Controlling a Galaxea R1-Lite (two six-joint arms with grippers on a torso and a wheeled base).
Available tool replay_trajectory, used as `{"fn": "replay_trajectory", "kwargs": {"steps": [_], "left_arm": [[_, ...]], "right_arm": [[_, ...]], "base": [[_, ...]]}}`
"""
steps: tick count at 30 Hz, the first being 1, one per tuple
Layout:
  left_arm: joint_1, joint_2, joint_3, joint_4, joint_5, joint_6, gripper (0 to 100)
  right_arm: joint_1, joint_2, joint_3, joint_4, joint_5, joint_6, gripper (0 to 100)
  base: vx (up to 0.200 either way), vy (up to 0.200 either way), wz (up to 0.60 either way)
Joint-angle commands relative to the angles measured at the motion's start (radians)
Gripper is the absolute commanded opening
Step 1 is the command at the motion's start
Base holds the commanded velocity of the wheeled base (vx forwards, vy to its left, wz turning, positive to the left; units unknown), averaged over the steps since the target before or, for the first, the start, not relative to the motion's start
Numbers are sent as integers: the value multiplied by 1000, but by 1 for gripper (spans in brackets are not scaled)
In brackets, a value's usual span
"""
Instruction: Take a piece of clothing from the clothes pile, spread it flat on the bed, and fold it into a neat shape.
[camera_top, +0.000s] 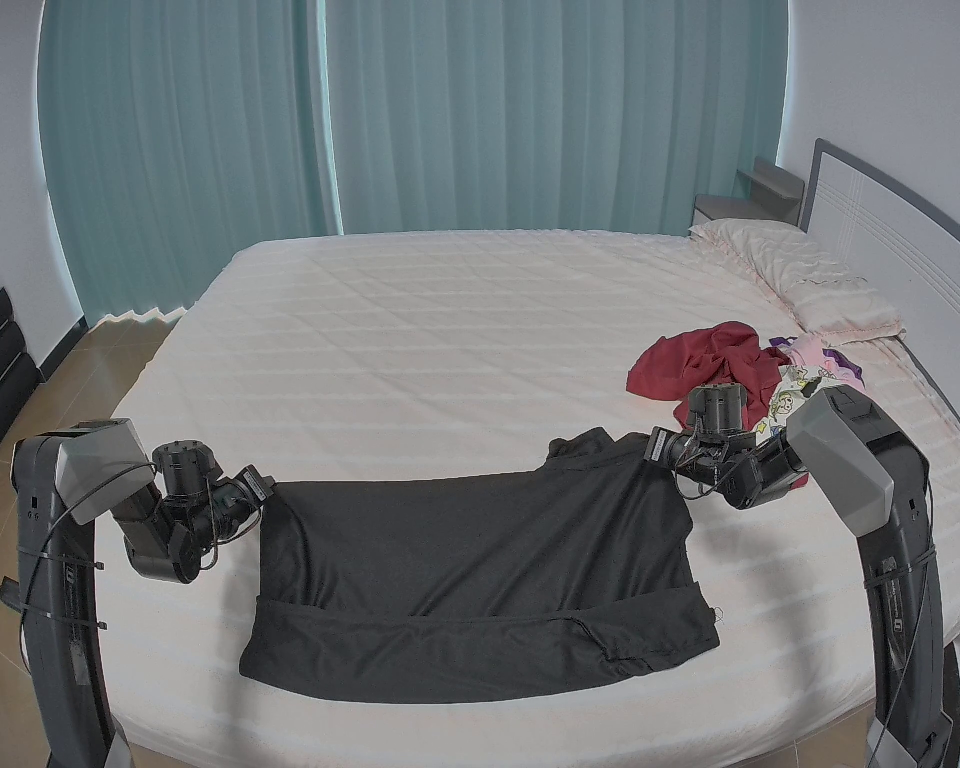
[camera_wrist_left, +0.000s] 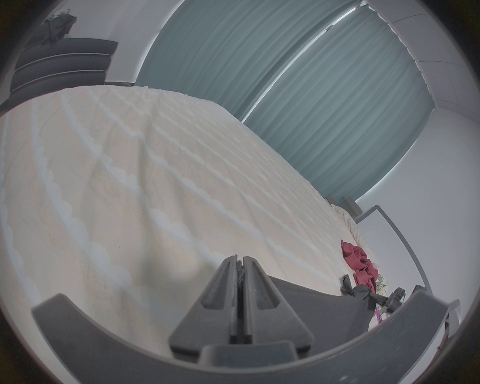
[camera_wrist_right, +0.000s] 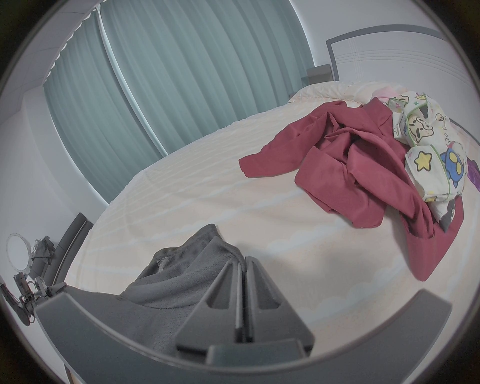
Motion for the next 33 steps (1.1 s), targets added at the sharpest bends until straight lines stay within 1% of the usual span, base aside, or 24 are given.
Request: {"fn": "replay_trajectory", "kwargs": {"steps": [1,4,18,22,27,33], "left_arm": [[14,-4,1,-19,0,-1,0],[22,-7,4,-42,0,-2,0],[35,-18,12,-44,-8,-2,0],[35,-16,25,-45,-11,1,0],[40,-20,35,-45,-29,2,0],[43,-39,53,-47,-39,4,0]], "right_arm": [[1,5,-2,-1,0,-1,0],[5,19,-11,-1,-8,-2,0],[7,21,-20,-35,-17,-2,0],[10,5,6,-53,-49,-5,0],[8,-42,75,-52,-49,-19,0],[4,-64,95,-60,-47,-16,0]], "base": [[0,0,0],[0,0,0],[0,0,0],[0,0,0],[0,0,0],[0,0,0]]}}
